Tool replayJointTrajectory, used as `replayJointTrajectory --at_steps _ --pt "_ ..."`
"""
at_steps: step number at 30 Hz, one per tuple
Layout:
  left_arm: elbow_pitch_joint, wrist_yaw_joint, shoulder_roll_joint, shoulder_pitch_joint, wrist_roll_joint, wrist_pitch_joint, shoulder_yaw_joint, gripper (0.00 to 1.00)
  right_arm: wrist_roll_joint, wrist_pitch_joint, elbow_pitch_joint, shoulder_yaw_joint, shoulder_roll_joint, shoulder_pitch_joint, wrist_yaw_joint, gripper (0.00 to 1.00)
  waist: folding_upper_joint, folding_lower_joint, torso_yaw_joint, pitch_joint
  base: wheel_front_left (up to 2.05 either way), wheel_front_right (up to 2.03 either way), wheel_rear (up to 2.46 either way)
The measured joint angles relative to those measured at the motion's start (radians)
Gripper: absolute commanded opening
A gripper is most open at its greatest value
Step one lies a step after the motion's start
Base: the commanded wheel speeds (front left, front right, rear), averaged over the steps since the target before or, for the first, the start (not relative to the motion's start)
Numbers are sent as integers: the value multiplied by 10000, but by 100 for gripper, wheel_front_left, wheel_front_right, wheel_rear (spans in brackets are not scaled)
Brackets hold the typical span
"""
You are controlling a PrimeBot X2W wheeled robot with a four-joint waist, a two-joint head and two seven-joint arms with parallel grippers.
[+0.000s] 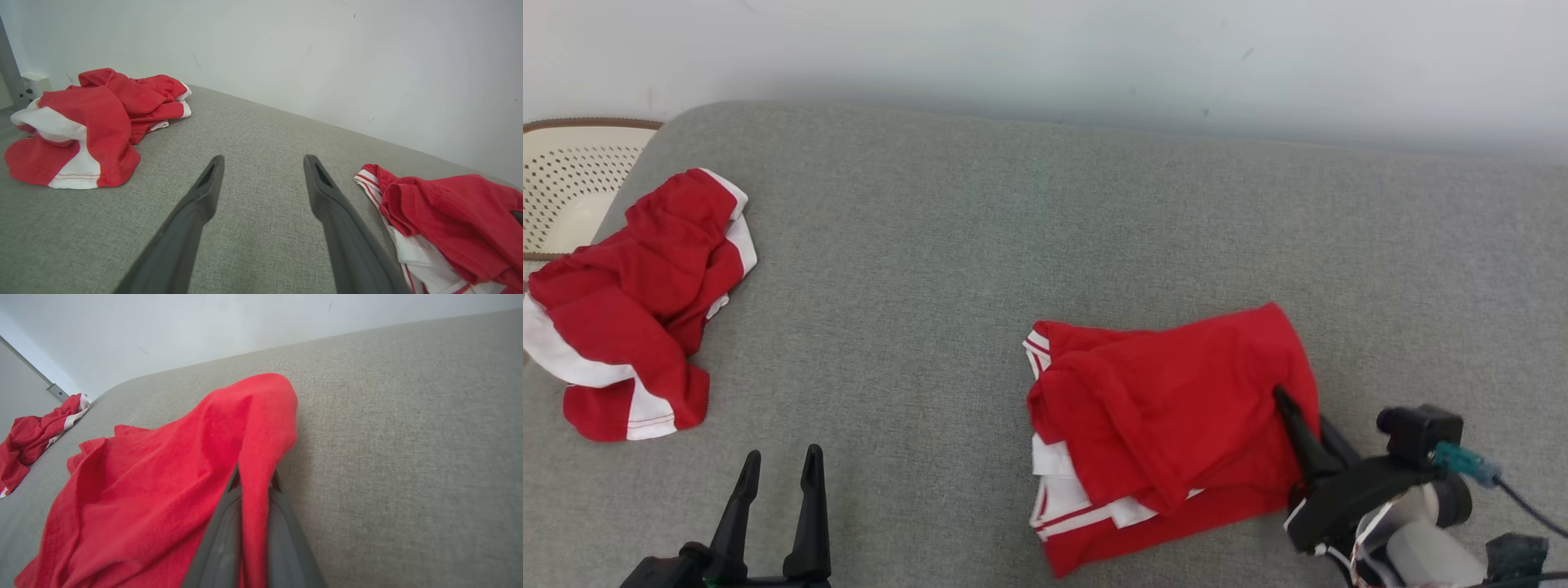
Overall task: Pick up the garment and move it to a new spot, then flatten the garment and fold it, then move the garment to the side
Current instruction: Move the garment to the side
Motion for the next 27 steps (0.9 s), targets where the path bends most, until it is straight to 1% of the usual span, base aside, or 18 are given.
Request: replayJointTrajectory --at_steps 7,12,18,24,27 --pt "-186 -31 2 -74 36 0 84 100 -165 -207 437 -278 -520 -1256 -2 0 0 0 -172 326 0 0 0" --pt "-397 -125 0 -274 176 0 247 100 -562 -295 871 -483 -988 -2238 -2 0 0 0 -311 746 0 0 0" --pt "-842 -337 -2 -652 460 -2 458 100 -968 -353 1609 -614 -1540 -3674 0 0 1 1 -611 1394 0 0 0" --pt "-1313 -481 6 -1014 798 -12 627 100 -1078 -383 2228 -842 -1889 -4995 0 0 1 2 -979 2110 0 0 0" --pt "-1444 -541 4 -1064 853 -8 694 100 -1078 -383 2527 -857 -2013 -5318 0 0 1 2 -1120 2332 0 0 0"
